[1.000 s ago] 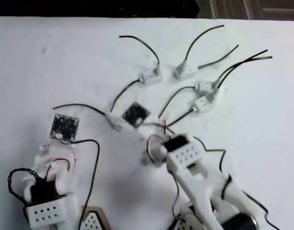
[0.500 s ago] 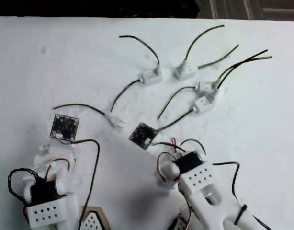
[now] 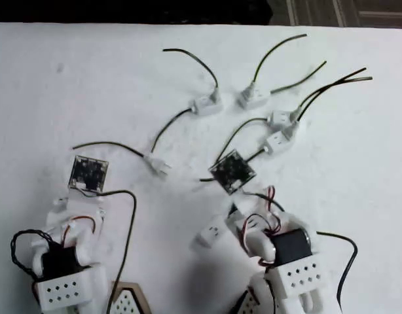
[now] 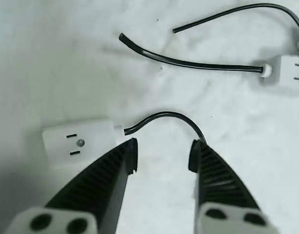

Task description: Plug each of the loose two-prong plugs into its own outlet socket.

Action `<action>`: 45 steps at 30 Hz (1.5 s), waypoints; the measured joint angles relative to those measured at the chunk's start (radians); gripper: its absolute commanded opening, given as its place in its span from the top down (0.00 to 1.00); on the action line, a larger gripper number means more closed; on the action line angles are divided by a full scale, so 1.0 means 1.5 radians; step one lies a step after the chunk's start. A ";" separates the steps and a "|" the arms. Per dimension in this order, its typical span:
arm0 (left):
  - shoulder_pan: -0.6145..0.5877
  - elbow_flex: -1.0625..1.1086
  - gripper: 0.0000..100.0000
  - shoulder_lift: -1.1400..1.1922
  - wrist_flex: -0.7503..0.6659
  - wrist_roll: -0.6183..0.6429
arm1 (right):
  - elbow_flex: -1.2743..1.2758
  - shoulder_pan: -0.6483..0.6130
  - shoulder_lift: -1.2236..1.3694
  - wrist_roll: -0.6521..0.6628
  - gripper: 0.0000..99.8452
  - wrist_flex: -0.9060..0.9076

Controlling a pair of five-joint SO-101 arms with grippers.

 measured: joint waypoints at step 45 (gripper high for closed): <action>0.646 -0.490 0.69 0.662 0.056 0.176 | -0.135 0.468 0.136 -0.355 0.98 -0.147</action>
